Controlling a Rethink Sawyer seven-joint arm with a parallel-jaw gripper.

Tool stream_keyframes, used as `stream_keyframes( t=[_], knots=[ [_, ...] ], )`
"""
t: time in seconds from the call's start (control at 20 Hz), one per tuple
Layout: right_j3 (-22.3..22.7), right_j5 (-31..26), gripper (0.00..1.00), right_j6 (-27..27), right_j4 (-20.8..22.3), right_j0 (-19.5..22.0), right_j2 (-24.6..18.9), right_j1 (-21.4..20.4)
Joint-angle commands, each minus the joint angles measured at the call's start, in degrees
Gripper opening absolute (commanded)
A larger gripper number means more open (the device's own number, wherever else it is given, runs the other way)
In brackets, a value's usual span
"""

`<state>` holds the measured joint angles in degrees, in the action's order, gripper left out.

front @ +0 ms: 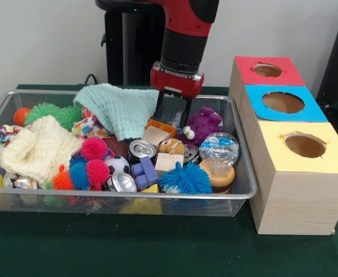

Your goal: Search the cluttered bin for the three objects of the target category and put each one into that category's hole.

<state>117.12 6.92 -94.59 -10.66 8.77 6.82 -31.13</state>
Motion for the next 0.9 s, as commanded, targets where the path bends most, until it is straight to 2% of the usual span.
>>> stream_keyframes(
  t=[0.05,0.5,0.9],
  knots=[
    [-7.0,6.1,1.00,-10.9,1.3,2.8,-5.0,5.0],
    [-7.7,10.6,1.00,-11.9,1.9,3.2,-5.8,6.7],
    [-7.1,13.0,1.00,-12.9,0.1,0.4,-4.7,5.2]
  ],
)
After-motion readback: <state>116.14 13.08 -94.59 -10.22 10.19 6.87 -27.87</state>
